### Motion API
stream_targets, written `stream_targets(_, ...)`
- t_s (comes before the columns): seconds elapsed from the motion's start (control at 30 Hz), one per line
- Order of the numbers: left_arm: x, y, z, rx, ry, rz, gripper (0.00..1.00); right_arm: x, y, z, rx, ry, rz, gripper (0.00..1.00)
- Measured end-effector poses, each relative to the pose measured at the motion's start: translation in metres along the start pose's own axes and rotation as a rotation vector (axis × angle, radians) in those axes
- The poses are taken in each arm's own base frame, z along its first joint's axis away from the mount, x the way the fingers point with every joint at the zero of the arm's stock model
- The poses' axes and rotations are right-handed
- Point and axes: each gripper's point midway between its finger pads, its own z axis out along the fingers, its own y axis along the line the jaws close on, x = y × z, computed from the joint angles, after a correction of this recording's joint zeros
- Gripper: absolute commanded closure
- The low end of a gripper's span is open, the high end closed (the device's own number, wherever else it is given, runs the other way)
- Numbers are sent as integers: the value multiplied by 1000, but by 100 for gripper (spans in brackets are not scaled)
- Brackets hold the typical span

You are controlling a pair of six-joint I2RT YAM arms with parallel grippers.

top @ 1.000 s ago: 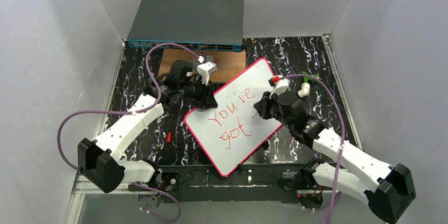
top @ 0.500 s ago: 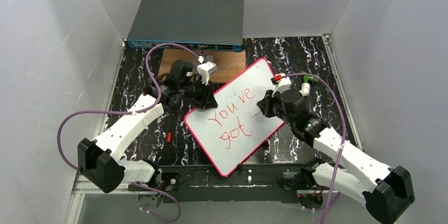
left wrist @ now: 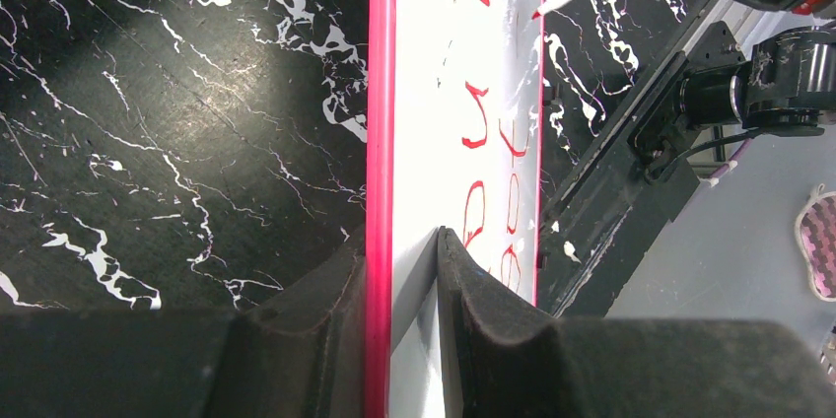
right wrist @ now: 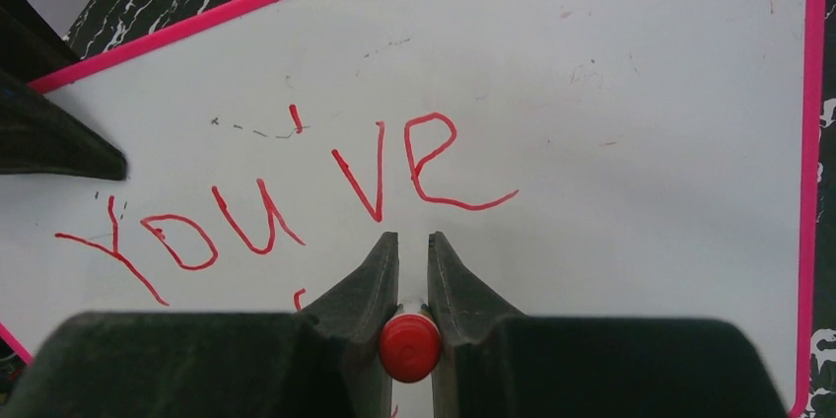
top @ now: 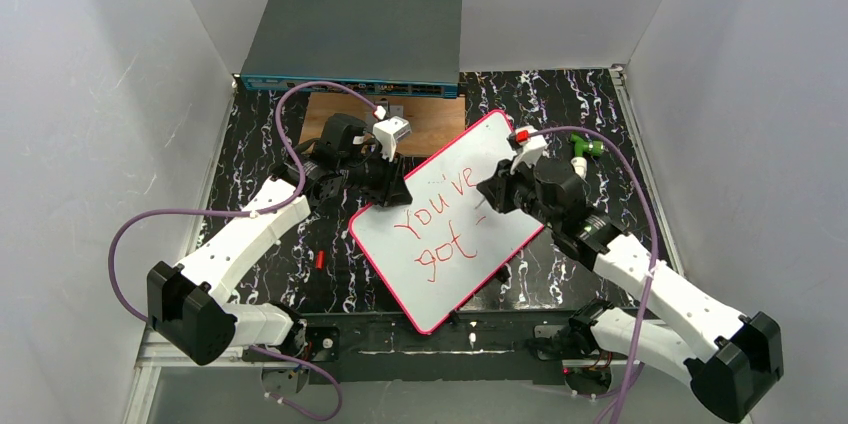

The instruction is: Write a sentence on the whiteboard

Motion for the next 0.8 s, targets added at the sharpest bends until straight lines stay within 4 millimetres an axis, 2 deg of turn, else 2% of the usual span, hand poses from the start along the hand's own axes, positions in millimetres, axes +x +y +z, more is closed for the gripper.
stream_targets(0.23,0,0,0,0,0,0,100,-9,2,18,11,16,-1,99)
stream_targets(0.47,0,0,1,1,2,-1,100,-7,-1,19,22,20,5,99)
stream_targets(0.8,1,1,3,2,9,-10,100,34,-16,10,60,75,32,99)
